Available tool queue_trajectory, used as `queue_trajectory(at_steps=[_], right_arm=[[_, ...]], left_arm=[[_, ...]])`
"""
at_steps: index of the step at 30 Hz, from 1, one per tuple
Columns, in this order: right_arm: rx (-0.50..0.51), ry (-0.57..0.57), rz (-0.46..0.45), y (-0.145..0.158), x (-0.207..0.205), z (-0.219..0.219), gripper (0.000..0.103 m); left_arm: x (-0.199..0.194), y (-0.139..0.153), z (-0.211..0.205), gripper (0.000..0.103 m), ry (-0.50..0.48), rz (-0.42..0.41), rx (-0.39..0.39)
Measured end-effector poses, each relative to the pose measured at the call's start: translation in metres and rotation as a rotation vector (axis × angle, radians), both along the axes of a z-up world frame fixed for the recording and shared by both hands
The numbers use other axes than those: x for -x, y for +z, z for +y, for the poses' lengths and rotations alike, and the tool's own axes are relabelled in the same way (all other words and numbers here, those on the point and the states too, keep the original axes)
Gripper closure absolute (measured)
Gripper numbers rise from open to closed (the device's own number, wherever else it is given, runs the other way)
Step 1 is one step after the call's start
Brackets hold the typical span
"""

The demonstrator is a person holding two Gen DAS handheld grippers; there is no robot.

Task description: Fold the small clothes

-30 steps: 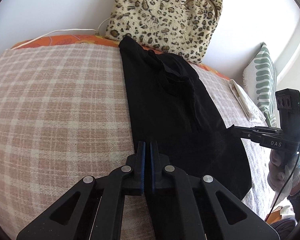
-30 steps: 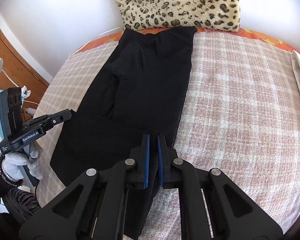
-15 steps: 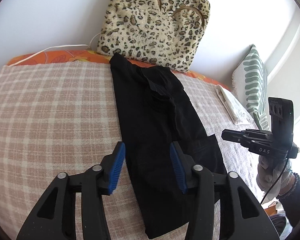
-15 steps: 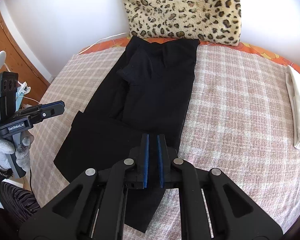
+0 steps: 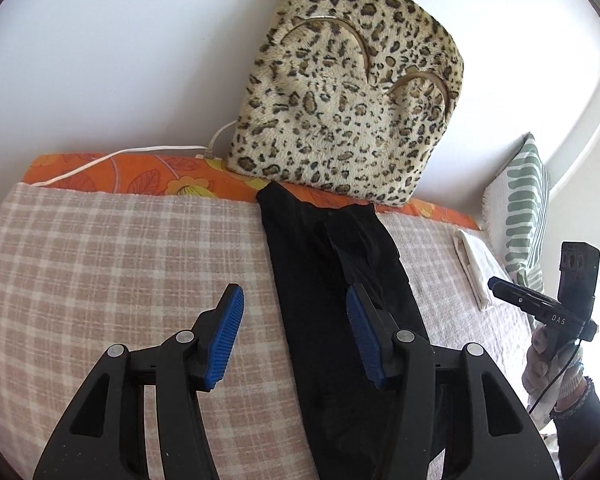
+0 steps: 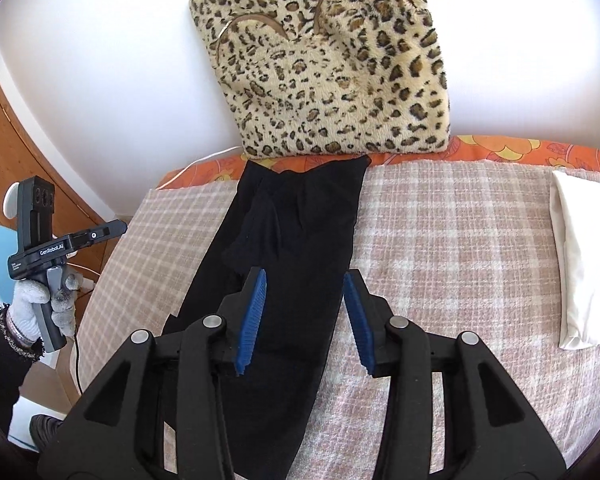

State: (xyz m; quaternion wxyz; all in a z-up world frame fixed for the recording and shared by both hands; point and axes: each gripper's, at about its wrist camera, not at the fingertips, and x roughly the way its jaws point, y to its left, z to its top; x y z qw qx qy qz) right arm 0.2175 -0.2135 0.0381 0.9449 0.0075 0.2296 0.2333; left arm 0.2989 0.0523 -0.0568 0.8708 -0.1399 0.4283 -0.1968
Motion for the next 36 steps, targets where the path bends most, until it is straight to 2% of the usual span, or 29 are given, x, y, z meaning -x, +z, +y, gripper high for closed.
queue_trajectory(at_steps=[4, 6, 10, 14, 19, 24, 31, 34, 36], right_arm=[[-0.018, 0.002, 0.01, 0.016, -0.027, -0.003, 0.045], [-0.021, -0.01, 0.015, 0.022, -0.044, -0.002, 0.045], [-0.071, -0.017, 0.088, 0.023, -0.09, -0.005, 0.045], [-0.12, 0.004, 0.147, 0.019, -0.134, -0.003, 0.045], [-0.124, 0.022, 0.195, 0.005, -0.179, 0.008, 0.045], [-0.088, 0.045, 0.212, -0.008, -0.206, 0.025, 0.045], [-0.078, 0.059, 0.231, -0.02, -0.233, 0.032, 0.045], [-0.098, 0.068, 0.23, -0.021, -0.244, 0.032, 0.045], [-0.105, 0.068, 0.225, -0.018, -0.248, 0.035, 0.045]], left_arm=[[-0.039, -0.007, 0.006, 0.05, 0.018, 0.044, 0.092], [-0.057, -0.014, 0.007, 0.05, 0.017, 0.063, 0.117], [-0.088, -0.035, 0.001, 0.05, 0.002, 0.088, 0.103], [-0.116, -0.064, -0.002, 0.051, -0.008, 0.142, 0.135], [-0.142, -0.094, -0.01, 0.05, -0.022, 0.191, 0.154], [-0.161, -0.109, -0.02, 0.052, -0.043, 0.196, 0.169], [-0.182, -0.109, -0.029, 0.054, -0.07, 0.167, 0.19], [-0.183, -0.109, -0.036, 0.063, -0.086, 0.139, 0.144], [-0.185, -0.111, -0.037, 0.075, -0.087, 0.139, 0.131]])
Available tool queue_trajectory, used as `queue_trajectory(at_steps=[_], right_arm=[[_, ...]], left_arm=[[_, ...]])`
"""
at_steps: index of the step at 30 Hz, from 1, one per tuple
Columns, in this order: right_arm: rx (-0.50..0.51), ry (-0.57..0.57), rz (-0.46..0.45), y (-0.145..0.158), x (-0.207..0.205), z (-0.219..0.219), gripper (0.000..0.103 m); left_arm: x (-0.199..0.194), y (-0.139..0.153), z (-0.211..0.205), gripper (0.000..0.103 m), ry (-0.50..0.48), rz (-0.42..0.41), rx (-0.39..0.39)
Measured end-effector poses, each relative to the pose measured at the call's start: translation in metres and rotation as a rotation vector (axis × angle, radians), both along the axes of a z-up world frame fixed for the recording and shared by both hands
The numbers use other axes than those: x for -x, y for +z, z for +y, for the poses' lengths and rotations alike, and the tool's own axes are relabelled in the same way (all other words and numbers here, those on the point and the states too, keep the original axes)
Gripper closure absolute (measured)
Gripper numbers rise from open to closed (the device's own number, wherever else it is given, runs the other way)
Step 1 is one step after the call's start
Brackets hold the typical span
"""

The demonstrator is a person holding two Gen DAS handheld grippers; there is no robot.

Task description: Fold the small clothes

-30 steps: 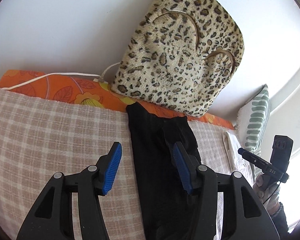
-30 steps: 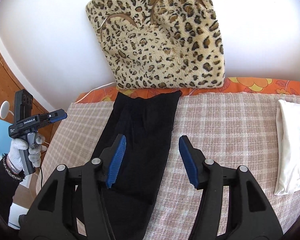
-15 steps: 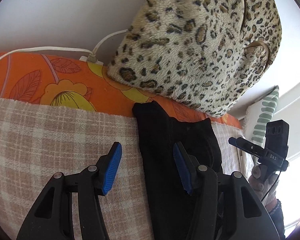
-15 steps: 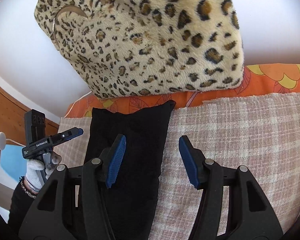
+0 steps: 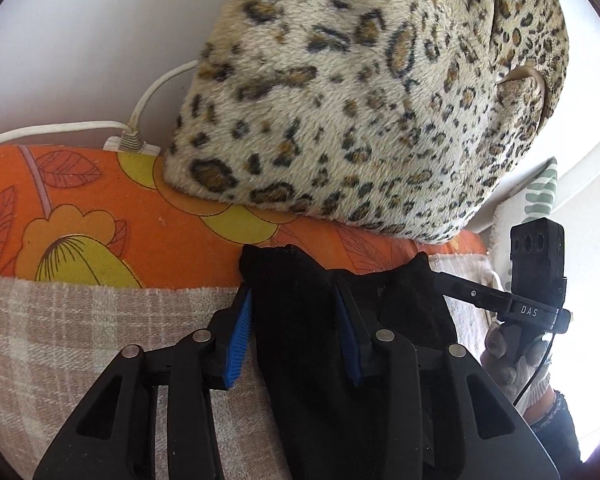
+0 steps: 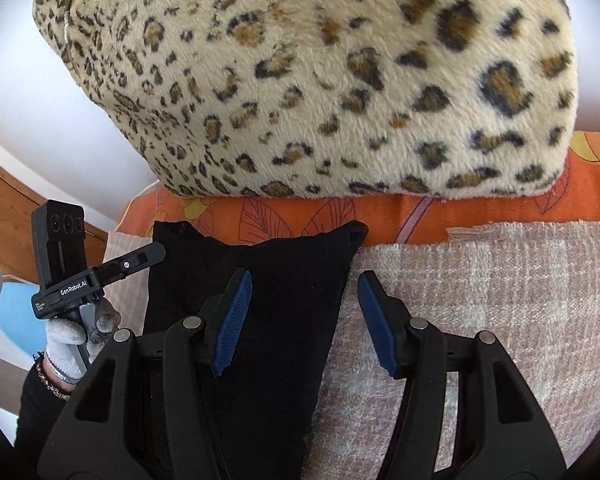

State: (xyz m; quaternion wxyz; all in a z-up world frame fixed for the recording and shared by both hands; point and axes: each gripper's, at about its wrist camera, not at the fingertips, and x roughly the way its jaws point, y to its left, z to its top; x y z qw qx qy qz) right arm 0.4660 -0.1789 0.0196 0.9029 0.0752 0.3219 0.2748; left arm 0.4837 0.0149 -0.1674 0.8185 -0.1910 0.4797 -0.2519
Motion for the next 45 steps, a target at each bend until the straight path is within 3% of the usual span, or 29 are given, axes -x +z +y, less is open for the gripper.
queue_trajectory(at_steps=[4, 8, 11, 24, 32, 39, 45], right_arm=[[0.019, 0.003, -0.005, 0.003, -0.002, 0.005, 0.047], [0.067, -0.005, -0.007, 0.005, -0.003, 0.017, 0.079], [0.076, -0.002, -0.027, 0.009, 0.001, 0.025, 0.089], [0.085, 0.023, -0.121, 0.05, 0.048, 0.044, 0.093], [0.088, 0.057, -0.167, 0.064, 0.103, 0.039, 0.093], [0.107, 0.094, -0.196, 0.061, 0.167, 0.029, 0.093], [0.156, 0.108, -0.217, 0.039, 0.213, 0.025, 0.093]], left_arm=[[-0.003, -0.002, 0.0, 0.087, 0.01, -0.001, -0.011], [0.0, 0.001, -0.007, 0.097, -0.003, -0.036, -0.046], [0.002, 0.006, -0.011, 0.098, -0.001, -0.054, -0.042], [0.029, 0.048, -0.011, 0.099, -0.018, -0.115, 0.033], [0.065, 0.079, -0.025, 0.099, -0.066, -0.148, 0.05], [0.112, 0.097, -0.03, 0.099, -0.102, -0.154, 0.057], [0.164, 0.103, -0.029, 0.099, -0.144, -0.151, 0.026]])
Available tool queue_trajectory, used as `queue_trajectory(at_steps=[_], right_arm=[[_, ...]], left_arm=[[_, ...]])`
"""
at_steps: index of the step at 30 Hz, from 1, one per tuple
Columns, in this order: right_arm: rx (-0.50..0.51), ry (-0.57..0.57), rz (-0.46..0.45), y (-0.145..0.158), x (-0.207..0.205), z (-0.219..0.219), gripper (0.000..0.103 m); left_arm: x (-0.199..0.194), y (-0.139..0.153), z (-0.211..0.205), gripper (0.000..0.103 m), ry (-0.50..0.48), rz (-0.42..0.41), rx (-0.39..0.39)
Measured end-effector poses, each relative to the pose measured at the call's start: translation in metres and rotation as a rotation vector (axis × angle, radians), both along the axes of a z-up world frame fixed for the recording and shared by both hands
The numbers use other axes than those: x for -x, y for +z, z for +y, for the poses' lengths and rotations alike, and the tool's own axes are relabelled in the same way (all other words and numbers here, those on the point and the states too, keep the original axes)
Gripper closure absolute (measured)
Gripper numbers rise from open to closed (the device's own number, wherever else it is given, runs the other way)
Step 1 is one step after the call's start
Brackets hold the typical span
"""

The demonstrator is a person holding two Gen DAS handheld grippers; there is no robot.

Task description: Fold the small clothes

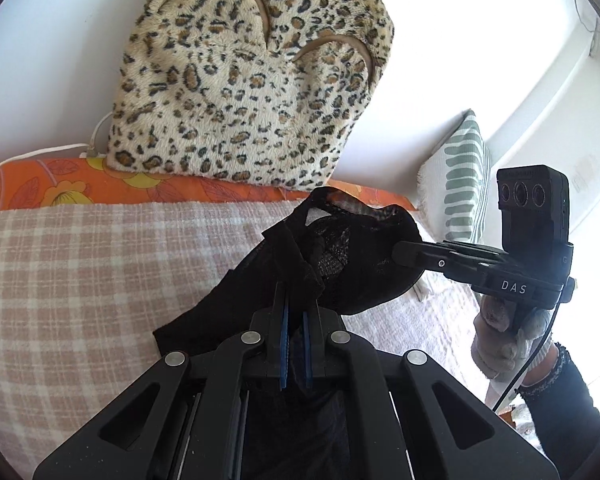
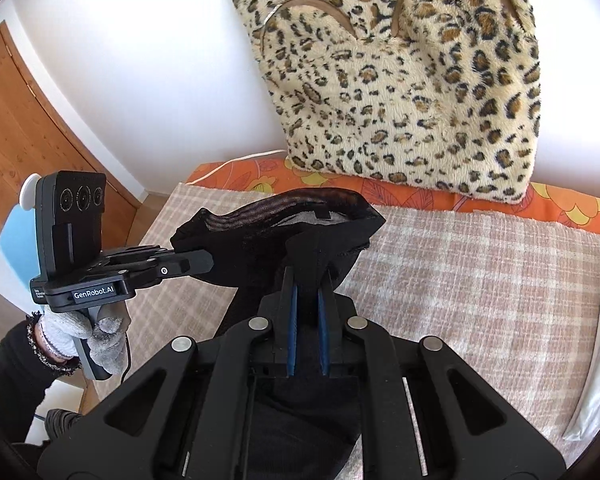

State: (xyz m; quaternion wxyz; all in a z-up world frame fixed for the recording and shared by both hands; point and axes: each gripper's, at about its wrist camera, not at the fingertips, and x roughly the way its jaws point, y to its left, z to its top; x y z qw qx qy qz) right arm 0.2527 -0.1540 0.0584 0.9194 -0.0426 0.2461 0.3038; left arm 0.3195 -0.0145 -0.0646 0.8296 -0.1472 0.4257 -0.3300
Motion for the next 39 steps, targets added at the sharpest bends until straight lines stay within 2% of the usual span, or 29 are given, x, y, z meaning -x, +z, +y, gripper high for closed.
queue_trajectory(at_steps=[4, 15, 24, 32, 35, 39], right_arm=[[0.039, 0.006, -0.01, -0.02, 0.03, 0.001, 0.093], [0.297, 0.04, -0.136, -0.069, 0.128, 0.032, 0.093], [0.484, -0.004, -0.231, -0.122, 0.164, 0.028, 0.093], [0.506, -0.073, -0.333, -0.138, 0.177, 0.003, 0.093], [0.483, -0.077, -0.339, -0.138, 0.181, -0.007, 0.093], [0.498, -0.061, -0.339, -0.146, 0.191, -0.017, 0.093]], left_arm=[[0.034, 0.0, 0.002, 0.099, -0.026, 0.01, -0.02], [0.121, -0.033, 0.004, 0.099, -0.084, 0.025, -0.103], [0.147, -0.061, 0.023, 0.099, -0.071, 0.008, -0.134], [0.168, -0.068, 0.044, 0.099, -0.086, -0.039, -0.129], [0.177, -0.07, 0.04, 0.099, -0.125, -0.049, -0.166], [0.188, -0.073, 0.034, 0.09, -0.168, -0.055, -0.264]])
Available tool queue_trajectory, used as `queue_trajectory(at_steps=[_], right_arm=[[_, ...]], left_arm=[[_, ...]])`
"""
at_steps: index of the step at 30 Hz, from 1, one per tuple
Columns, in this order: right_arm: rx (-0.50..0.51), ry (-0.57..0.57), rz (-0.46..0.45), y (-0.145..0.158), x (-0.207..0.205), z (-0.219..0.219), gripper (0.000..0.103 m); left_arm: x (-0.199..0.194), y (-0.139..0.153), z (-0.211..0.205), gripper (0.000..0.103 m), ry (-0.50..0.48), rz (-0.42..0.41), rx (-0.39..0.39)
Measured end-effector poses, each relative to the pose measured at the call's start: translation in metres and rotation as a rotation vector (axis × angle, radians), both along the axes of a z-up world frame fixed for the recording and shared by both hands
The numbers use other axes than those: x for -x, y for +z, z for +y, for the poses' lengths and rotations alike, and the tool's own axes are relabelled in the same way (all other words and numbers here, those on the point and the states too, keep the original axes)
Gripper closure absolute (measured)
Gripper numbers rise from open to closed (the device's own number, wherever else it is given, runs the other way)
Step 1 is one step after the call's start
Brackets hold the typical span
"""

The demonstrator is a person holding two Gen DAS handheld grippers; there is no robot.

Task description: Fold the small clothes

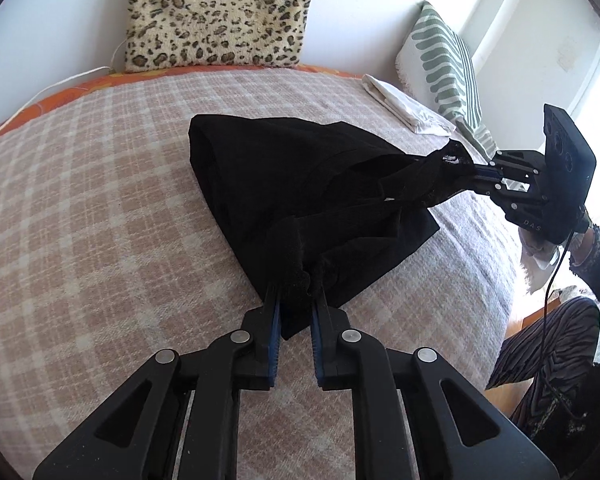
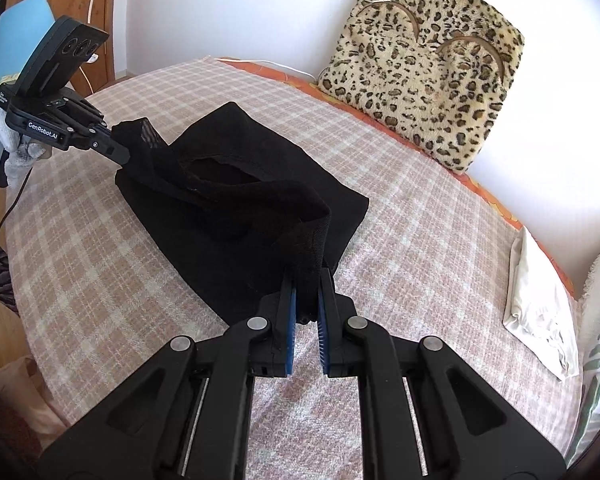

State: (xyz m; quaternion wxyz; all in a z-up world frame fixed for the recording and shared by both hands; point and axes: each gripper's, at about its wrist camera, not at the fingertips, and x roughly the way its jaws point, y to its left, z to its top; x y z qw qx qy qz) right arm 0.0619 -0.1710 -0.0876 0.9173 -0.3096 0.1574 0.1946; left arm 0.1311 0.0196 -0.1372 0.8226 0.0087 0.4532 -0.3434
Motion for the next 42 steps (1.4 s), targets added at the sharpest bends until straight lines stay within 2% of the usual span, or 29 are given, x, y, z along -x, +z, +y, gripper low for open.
queue_trajectory(at_steps=[4, 6, 8, 10, 12, 16, 20, 21, 23, 25, 27, 31, 35, 42], right_arm=[[-0.043, 0.041, 0.034, -0.001, 0.016, -0.008, 0.092], [-0.054, 0.064, 0.033, -0.001, 0.025, -0.008, 0.084], [-0.056, 0.084, 0.022, -0.002, 0.033, -0.008, 0.062], [-0.028, 0.088, 0.011, -0.006, 0.038, -0.003, 0.055], [-0.057, 0.1, 0.038, -0.006, 0.038, -0.004, 0.055], [-0.263, 0.104, 0.129, 0.009, 0.02, -0.025, 0.055], [-0.445, 0.072, 0.201, 0.027, -0.012, -0.04, 0.055], [-0.475, 0.049, 0.213, 0.03, -0.024, -0.04, 0.055], [-0.533, 0.025, 0.262, 0.034, -0.052, -0.039, 0.055], [-0.577, -0.021, 0.295, 0.033, -0.08, -0.039, 0.055], [-0.61, -0.062, 0.316, 0.034, -0.104, -0.039, 0.055], [-0.664, -0.116, 0.361, 0.031, -0.142, -0.045, 0.055], [-0.754, -0.105, 0.428, 0.023, -0.166, -0.059, 0.055], [-0.76, -0.11, 0.495, 0.012, -0.188, -0.058, 0.055]], left_arm=[[0.009, 0.0, 0.004, 0.09, -0.017, -0.006, -0.024], [0.013, 0.002, 0.005, 0.089, -0.02, -0.026, -0.052], [0.018, 0.003, 0.007, 0.088, -0.026, -0.035, -0.071], [0.022, 0.002, 0.009, 0.087, -0.028, -0.039, -0.092], [0.024, 0.004, 0.015, 0.087, -0.029, -0.015, -0.064], [0.01, 0.014, 0.036, 0.087, 0.042, 0.053, 0.104], [-0.015, 0.025, 0.036, 0.086, 0.108, 0.038, 0.125], [-0.025, 0.026, 0.035, 0.082, 0.137, 0.047, 0.136], [-0.049, 0.022, 0.035, 0.071, 0.199, 0.107, 0.19], [-0.071, 0.017, 0.033, 0.071, 0.261, 0.155, 0.233], [-0.086, 0.014, 0.028, 0.071, 0.284, 0.17, 0.257], [-0.108, 0.005, 0.015, 0.071, 0.299, 0.211, 0.221], [-0.119, 0.0, 0.008, 0.07, 0.291, 0.213, 0.196], [-0.125, -0.001, -0.007, 0.074, 0.225, 0.212, 0.24]])
